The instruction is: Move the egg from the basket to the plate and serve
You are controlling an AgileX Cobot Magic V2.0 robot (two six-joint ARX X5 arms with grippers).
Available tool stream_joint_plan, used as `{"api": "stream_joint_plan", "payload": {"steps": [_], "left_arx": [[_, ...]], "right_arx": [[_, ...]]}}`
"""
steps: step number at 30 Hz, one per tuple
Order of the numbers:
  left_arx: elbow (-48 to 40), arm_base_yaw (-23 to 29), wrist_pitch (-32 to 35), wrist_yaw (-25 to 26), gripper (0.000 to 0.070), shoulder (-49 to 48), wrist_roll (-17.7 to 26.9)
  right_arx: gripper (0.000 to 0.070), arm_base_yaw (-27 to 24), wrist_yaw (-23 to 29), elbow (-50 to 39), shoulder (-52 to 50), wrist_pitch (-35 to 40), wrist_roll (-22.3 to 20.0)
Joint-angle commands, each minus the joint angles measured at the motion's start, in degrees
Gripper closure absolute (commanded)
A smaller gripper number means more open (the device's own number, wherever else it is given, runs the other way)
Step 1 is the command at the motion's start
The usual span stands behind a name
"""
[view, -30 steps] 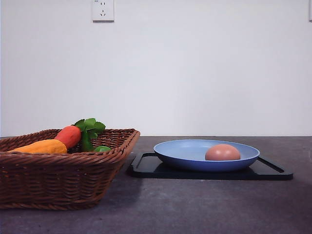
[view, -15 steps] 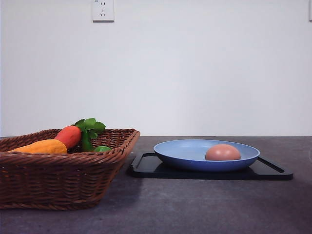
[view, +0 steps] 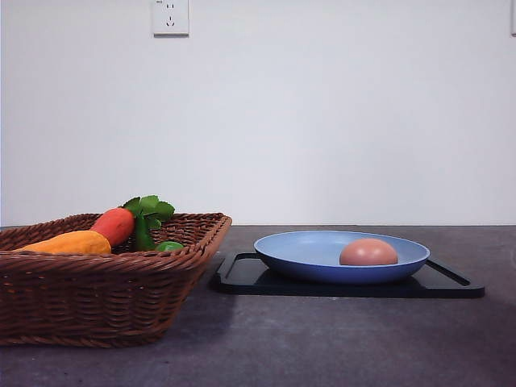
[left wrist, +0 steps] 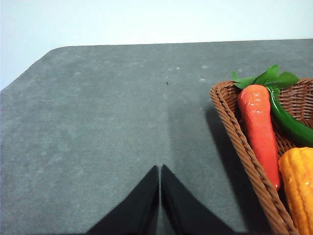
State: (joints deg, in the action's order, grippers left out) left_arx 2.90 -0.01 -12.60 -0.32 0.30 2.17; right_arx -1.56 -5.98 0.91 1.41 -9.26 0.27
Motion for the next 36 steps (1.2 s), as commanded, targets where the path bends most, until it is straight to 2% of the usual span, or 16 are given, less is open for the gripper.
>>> {"api": "stream_joint_plan", "payload": {"steps": [1, 36], "left_arx": [[0.0, 0.1, 0.6, -0.2, 0.07, -0.1, 0.1], [0.0, 0.1, 0.6, -0.2, 0.07, -0.1, 0.1]], "right_arx": [[0.07, -0.1, 0.0, -0.3, -0.1, 0.2, 0.3], [0.07, -0.1, 0.0, -0.3, -0.1, 0.2, 0.3]]}}
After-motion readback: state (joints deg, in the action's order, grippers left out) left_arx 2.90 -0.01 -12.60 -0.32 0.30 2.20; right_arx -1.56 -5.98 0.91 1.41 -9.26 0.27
